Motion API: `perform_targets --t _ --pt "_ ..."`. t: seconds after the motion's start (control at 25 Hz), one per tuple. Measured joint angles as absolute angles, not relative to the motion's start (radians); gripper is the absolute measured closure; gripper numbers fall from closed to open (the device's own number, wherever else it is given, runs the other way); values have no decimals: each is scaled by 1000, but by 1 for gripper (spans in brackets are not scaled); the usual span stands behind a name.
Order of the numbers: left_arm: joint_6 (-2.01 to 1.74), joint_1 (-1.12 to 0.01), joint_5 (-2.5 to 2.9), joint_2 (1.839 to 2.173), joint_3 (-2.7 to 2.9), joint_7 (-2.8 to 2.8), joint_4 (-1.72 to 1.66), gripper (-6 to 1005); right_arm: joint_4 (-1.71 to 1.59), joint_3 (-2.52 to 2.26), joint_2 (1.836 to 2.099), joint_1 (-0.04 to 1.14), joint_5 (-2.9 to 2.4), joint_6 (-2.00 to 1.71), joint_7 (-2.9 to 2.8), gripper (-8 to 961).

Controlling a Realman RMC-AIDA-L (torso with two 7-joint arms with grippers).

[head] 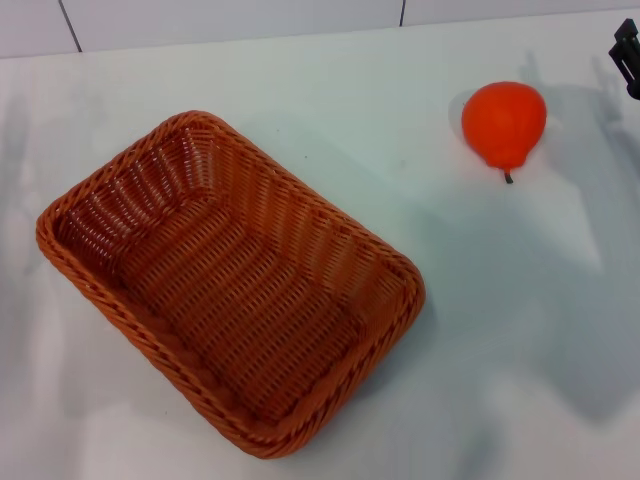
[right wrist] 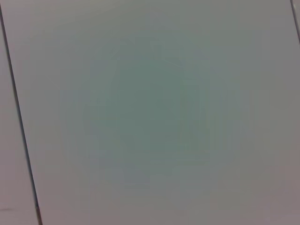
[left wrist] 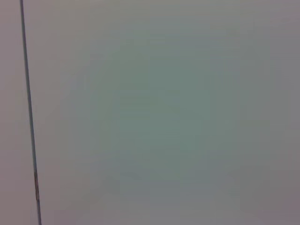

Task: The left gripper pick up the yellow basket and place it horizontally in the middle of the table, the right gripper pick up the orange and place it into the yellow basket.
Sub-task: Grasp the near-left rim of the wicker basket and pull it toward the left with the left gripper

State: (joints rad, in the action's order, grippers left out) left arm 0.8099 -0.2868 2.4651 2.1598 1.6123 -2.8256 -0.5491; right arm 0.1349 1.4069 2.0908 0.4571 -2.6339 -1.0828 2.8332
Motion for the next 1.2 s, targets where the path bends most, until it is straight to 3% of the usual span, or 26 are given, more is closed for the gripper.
perform_targets --t 0.6,0.96,1.2 --pt "743 -297 2465 2157 1593 -2873 -606 114 135 1407 2092 463 -2634 -1069 2833 25" --pt "237 -307 2465 2138 1466 -2942 -926 113 141 1407 2091 463 -2634 -1057 2833 25" --pt "-248 -371 2465 2091 1353 -2921 -1092 114 143 1407 2089 465 -2634 -1057 2833 26"
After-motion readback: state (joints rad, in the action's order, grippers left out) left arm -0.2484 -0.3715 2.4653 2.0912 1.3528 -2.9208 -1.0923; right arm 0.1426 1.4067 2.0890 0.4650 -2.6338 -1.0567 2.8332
